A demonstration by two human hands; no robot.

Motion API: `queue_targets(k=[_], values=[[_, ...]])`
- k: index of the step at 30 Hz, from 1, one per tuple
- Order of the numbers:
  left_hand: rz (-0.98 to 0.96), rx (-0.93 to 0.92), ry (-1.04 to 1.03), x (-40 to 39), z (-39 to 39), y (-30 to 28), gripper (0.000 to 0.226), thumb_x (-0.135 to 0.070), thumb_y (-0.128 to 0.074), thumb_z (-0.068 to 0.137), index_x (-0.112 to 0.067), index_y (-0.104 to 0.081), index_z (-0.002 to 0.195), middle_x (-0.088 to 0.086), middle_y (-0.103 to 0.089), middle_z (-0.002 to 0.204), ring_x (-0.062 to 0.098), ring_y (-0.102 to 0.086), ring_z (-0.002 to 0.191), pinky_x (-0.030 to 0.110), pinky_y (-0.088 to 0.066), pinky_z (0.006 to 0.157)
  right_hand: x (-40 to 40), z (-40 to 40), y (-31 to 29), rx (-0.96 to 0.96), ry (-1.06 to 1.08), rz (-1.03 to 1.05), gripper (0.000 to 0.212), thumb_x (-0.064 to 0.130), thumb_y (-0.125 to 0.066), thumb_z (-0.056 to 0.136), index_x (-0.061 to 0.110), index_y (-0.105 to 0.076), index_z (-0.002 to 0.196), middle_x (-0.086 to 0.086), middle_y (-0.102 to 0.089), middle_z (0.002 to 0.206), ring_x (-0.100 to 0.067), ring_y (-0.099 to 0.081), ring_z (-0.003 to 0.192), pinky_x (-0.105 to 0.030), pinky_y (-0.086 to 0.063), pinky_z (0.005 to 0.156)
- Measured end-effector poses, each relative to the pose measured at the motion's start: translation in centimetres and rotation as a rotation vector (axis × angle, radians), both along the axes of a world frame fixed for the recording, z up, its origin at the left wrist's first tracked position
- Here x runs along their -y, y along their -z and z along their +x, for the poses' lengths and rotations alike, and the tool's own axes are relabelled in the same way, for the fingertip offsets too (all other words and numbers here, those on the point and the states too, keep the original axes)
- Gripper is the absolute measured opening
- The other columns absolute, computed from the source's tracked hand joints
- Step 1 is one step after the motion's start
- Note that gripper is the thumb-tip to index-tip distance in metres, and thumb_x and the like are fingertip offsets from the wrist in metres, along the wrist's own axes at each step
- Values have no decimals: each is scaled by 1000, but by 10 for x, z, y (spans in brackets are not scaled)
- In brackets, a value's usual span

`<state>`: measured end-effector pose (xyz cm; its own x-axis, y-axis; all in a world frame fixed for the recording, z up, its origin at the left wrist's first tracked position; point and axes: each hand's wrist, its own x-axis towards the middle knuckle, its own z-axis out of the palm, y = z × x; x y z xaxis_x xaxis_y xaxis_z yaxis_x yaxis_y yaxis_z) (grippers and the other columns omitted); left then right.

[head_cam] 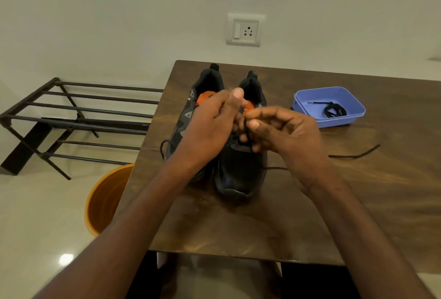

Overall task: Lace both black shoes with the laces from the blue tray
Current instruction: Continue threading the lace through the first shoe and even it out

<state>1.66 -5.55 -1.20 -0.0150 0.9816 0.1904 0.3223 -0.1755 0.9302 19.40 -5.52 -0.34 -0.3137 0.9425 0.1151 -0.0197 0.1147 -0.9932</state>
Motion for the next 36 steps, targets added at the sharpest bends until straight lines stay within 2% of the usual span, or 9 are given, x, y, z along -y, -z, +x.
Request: queue_targets(k=[3, 9, 12, 17, 20, 23, 27, 32, 36], values=[[-222, 338, 183, 7, 17, -9, 63, -59, -25, 106, -16, -67, 123, 9, -76, 99, 23, -75, 91, 43, -61, 85, 6, -11, -10, -329, 4, -86, 26, 8, -67, 88, 5, -70, 113, -9, -78, 102, -22, -75, 92, -27, -61, 75], [-268, 185, 346, 7, -6, -17, 43, -37, -57, 105, -20, -49, 144, 7, -68, 77, 21, -57, 58, 30, -51, 59, -8, 12, -9, -501, 286, -205, 19, 7, -66, 95, 9, -67, 113, -7, -74, 88, -19, -73, 78, -22, -58, 65], [-244, 358, 285, 4, -22, -17, 32, -20, -56, 106, -17, -56, 138, 4, -59, 71, 16, -46, 55, 23, -44, 51, -22, 33, 3, -226, 593, -267, 11, 9, -60, 97, 16, -69, 99, -9, -70, 80, -15, -70, 66, -27, -54, 60], [-160, 435, 173, -6, -25, -8, 28, -12, -56, 105, -10, -57, 133, 6, -62, 77, 14, -45, 48, 23, -34, 43, -29, 46, 34, 906, 637, 39, 26, 9, -61, 80, 28, -74, 91, -3, -69, 102, -23, -66, 96, -40, -57, 83], [-159, 420, 174, -10, -10, -2, 28, -13, -60, 104, -8, -54, 130, 8, -65, 78, 14, -45, 44, 21, -32, 37, -20, 22, 23, 553, 388, 234, 27, 6, -66, 93, 25, -75, 110, 4, -68, 115, -11, -65, 106, -23, -54, 90], [-172, 396, 178, -11, 2, 2, 31, -16, -64, 102, -7, -53, 130, 11, -65, 77, 15, -46, 44, 21, -34, 36, -7, 1, 8, 178, 89, 102, 16, 10, -66, 98, 14, -74, 111, 4, -78, 97, -4, -73, 93, -18, -56, 82], [-190, 382, 167, -14, 1, 5, 27, -17, -64, 102, -8, -55, 126, 9, -64, 76, 17, -47, 46, 22, -35, 37, -17, 18, 14, 254, 437, -17, 9, 14, -73, 94, 23, -75, 92, 6, -76, 80, -3, -72, 75, -15, -55, 66], [-209, 431, 124, -16, -12, 3, 23, -13, -60, 104, -6, -57, 125, 7, -64, 76, 14, -49, 47, 21, -38, 38, -33, 50, 32, 488, 863, -154, 11, 21, -67, 83, 17, -74, 75, 1, -72, 72, -19, -68, 74, -38, -55, 70], [-190, 394, 103, -17, -11, 7, 22, -15, -63, 102, -5, -59, 122, 7, -65, 76, 14, -45, 45, 19, -33, 36, -27, 37, 32, 817, 596, 136, 55, 8, -70, 78, 25, -65, 130, 0, -58, 133, -19, -54, 123, -44, -48, 103]])
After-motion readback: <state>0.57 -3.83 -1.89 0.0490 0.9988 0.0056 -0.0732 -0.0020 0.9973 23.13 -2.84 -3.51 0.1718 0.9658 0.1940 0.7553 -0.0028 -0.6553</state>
